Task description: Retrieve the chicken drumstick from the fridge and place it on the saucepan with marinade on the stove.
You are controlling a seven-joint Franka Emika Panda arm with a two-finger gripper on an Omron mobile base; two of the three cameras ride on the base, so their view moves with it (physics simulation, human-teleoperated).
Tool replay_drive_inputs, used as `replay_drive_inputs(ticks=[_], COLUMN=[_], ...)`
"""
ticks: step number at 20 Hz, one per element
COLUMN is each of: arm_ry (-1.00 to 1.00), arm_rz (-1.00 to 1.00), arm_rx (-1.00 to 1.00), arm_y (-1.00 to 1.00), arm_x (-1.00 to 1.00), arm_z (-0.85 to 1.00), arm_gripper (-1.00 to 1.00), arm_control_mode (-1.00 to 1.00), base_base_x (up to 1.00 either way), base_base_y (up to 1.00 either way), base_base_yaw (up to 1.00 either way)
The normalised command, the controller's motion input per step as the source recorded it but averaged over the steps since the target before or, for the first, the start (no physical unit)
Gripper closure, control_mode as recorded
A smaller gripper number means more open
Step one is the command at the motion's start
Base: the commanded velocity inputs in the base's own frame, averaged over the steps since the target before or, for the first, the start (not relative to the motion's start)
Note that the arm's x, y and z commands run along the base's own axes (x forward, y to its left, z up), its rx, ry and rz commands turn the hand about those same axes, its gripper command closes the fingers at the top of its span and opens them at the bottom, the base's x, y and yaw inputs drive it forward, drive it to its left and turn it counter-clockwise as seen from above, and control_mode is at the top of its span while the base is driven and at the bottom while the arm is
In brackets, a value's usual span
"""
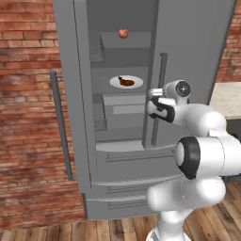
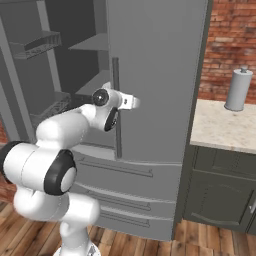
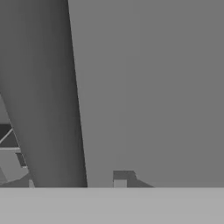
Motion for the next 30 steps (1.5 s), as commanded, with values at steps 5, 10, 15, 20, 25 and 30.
replay_drive_inputs(ticks=[5,10,15,20,25,30], arm_ry=[0.16,0.15,0.12,0.07,0.03,-0.07], arm_rz=[-0.27,-0.26,-0.23,-0.21,-0.20,-0.04], arm_rx=[0.00,0.00,0.00,0.02,0.03,0.08], arm_y=[-1.00,-1.00,-1.00,-1.00,-1.00,-0.83], arm_x=[-0.82,-0.81,-0.80,-0.82,-0.83,-0.60], arm_z=[-0.52,-0.58,-0.64,-0.69,-0.72,-0.38], arm_gripper=[1.00,1.00,1.00,1.00,1.00,-1.00], arm_control_mode=[-1.00,-1.00,-1.00,-1.00,-1.00,-1.00], base_base_x=[0.00,0.00,0.00,0.00,0.00,0.00], base_base_y=[0.00,0.00,0.00,0.00,0.00,0.00], base_base_yaw=[0.00,0.00,0.00,0.00,0.00,0.00])
